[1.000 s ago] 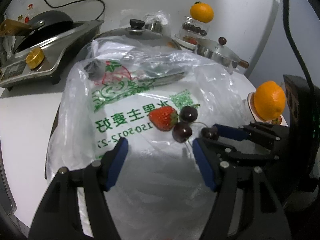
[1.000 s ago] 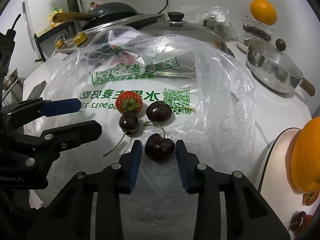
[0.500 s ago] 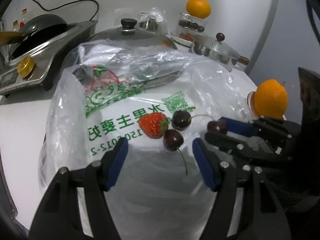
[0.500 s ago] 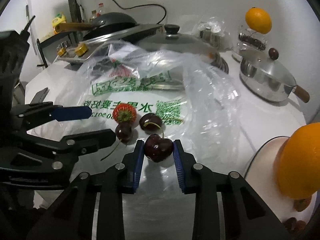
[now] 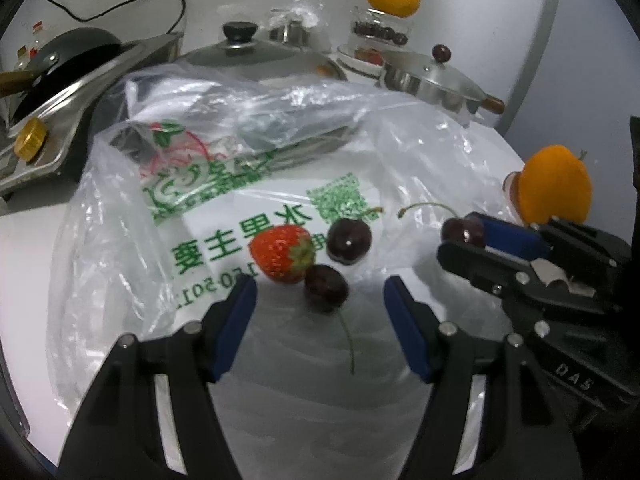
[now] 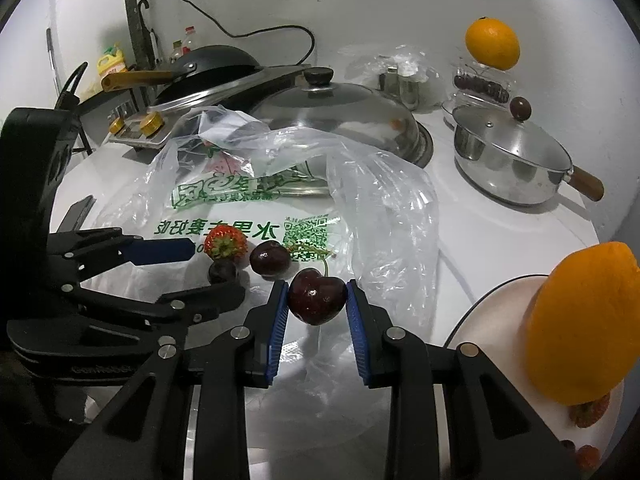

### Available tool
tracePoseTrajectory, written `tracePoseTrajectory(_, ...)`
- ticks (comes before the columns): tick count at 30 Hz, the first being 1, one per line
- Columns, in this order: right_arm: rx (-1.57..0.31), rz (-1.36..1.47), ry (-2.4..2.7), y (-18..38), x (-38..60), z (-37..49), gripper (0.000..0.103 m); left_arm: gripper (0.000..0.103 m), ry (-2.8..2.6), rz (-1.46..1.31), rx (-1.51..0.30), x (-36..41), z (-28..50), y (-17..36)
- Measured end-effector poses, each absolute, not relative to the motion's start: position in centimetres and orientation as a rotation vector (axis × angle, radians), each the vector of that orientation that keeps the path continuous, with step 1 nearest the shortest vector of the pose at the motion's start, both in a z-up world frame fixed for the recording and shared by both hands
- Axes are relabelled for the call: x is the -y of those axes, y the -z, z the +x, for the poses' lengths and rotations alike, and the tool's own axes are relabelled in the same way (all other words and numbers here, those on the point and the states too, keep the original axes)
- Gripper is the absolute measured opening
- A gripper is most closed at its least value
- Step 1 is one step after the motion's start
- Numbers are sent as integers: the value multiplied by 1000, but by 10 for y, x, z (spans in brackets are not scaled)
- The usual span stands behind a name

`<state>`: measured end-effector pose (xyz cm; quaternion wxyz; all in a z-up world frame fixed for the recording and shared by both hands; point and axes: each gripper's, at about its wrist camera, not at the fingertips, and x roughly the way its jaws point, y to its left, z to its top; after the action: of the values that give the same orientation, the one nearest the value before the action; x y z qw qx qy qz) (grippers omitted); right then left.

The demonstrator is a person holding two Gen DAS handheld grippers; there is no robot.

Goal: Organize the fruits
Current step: 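Hold the cherry in the right gripper while the left gripper closes on another dark cherry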

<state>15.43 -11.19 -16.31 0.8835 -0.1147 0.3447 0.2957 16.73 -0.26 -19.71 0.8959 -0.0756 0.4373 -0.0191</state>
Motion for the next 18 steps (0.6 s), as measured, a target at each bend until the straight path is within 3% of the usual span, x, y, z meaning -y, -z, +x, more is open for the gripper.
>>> tracePoseTrajectory(2,-718,-235,-620,164,112,154,31,60,48,-163,-913,4,169,199)
tracePoseTrajectory(18,-718,-214,-630,166,116,155,31,43,76,-130,-898,14,171,194)
